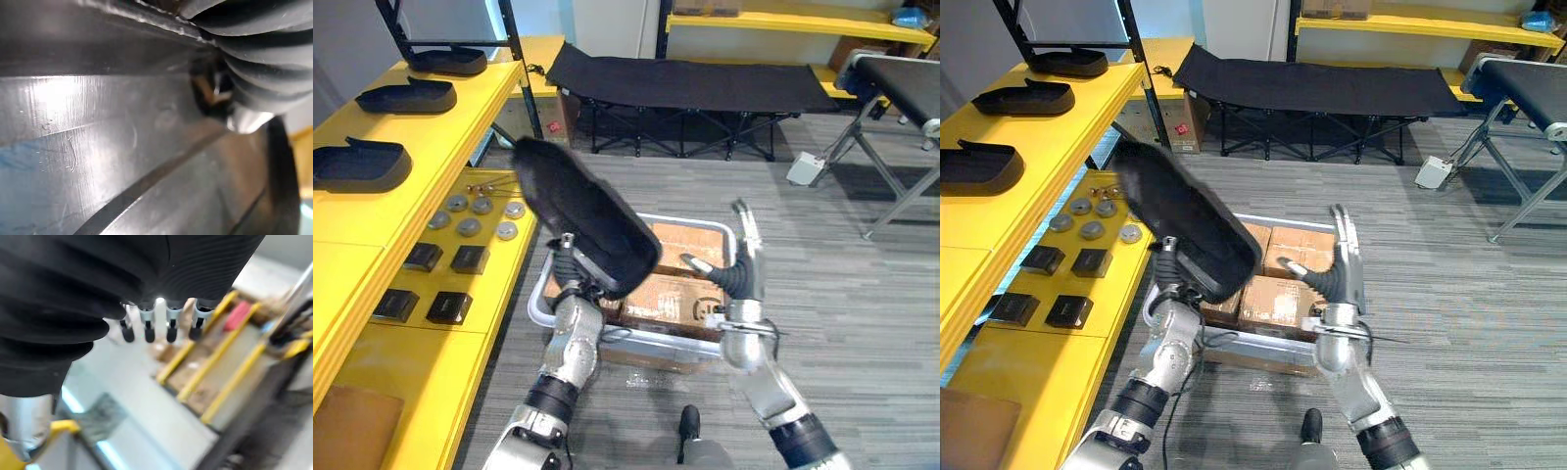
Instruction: Walk over and take plastic housings, then place them on the shelf
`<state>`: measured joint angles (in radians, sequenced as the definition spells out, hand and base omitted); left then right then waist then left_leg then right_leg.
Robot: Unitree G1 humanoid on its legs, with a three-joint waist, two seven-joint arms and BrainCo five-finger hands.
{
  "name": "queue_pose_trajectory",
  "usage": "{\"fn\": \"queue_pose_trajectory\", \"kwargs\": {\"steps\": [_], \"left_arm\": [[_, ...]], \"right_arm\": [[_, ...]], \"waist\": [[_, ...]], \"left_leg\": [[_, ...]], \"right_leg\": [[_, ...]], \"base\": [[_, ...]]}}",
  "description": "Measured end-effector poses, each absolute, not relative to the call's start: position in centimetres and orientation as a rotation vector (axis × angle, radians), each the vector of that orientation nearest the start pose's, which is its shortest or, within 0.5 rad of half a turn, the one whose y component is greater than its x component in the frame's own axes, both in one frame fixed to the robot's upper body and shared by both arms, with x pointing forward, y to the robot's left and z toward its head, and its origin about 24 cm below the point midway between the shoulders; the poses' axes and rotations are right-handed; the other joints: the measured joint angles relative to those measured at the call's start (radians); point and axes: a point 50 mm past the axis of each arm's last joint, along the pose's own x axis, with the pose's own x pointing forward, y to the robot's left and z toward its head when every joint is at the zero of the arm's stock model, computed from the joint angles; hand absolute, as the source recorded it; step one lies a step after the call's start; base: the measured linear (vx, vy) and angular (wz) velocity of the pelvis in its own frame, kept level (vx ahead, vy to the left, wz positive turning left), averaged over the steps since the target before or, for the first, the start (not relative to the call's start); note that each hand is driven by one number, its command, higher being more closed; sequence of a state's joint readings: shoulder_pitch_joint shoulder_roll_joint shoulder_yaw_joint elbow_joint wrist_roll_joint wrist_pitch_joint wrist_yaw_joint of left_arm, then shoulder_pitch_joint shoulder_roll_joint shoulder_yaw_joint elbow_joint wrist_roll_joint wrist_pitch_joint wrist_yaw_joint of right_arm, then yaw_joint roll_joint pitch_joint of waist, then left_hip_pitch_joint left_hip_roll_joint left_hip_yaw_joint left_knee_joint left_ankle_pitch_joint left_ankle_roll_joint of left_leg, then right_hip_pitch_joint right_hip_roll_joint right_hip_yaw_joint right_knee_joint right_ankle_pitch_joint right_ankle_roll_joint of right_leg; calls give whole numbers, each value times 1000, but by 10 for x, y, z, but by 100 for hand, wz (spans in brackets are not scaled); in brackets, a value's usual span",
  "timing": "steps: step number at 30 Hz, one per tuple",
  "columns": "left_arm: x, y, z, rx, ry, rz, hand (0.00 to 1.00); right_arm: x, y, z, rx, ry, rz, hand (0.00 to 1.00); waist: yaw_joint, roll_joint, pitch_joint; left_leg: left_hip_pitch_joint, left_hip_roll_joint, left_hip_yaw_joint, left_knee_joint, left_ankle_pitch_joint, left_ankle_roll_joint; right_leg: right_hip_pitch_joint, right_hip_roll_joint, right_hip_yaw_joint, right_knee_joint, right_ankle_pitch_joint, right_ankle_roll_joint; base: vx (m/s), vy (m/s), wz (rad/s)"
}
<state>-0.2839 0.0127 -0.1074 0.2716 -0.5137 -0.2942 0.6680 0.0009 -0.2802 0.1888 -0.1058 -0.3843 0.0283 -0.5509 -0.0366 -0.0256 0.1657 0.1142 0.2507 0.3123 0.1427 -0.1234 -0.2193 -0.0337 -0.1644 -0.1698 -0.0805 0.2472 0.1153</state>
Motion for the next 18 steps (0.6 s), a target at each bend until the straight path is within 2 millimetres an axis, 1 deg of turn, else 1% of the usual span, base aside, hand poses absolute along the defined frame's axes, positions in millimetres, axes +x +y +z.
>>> {"fn": "queue_pose_trajectory", "kwargs": {"steps": [1,3,7,8,9,11,13,15,18], "left_arm": [[295,148,61,-530,-81,562,100],[287,161,61,-417,-123,665,100],[274,172,59,-364,-171,732,100],[270,175,58,-350,-180,746,100],[263,180,56,-330,-195,761,100],[252,185,55,-313,-212,771,100],[239,187,56,-277,-244,762,100],[221,191,61,-222,-287,770,100],[205,195,66,-167,-323,772,100]], "right_arm": [[245,-175,75,-600,-256,-356,0],[233,-187,66,-525,-178,-372,0],[218,-200,49,-391,-58,-390,0],[213,-202,45,-339,-33,-385,0],[209,-202,41,-273,-13,-368,0],[203,-200,36,-182,3,-337,0],[197,-198,30,-97,23,-310,0],[195,-194,23,-16,34,-291,0],[194,-193,15,6,52,-291,0]], "waist": [[-1,0,0],[-7,-1,-9],[-10,0,-15],[-16,3,-20],[-27,6,-25],[-35,15,-31],[-33,22,-37],[-27,34,-44],[-11,49,-57]], "left_leg": [[3,0,2,-1,0,0],[10,0,10,-3,0,0],[26,0,29,-11,-1,1],[26,0,31,-12,-4,4],[26,0,31,-15,-5,4],[26,0,33,-19,-5,4],[26,0,33,-27,-4,2],[22,0,25,-31,-4,3],[10,0,2,-31,-4,4]], "right_leg": [[1,0,2,0,0,0],[1,2,10,0,0,1],[0,5,27,0,-7,8],[-1,6,31,0,-10,10],[-3,6,31,0,-13,12],[-5,7,31,-1,-19,5],[-8,8,30,-1,-20,4],[-7,7,20,0,-25,6],[1,2,-7,0,-32,10]], "base": [[6,18,-16],[-11,12,-10],[-29,6,-12],[-37,3,-8],[-34,3,-3],[0,0,0],[2,2,2],[18,10,10],[35,19,25]]}}
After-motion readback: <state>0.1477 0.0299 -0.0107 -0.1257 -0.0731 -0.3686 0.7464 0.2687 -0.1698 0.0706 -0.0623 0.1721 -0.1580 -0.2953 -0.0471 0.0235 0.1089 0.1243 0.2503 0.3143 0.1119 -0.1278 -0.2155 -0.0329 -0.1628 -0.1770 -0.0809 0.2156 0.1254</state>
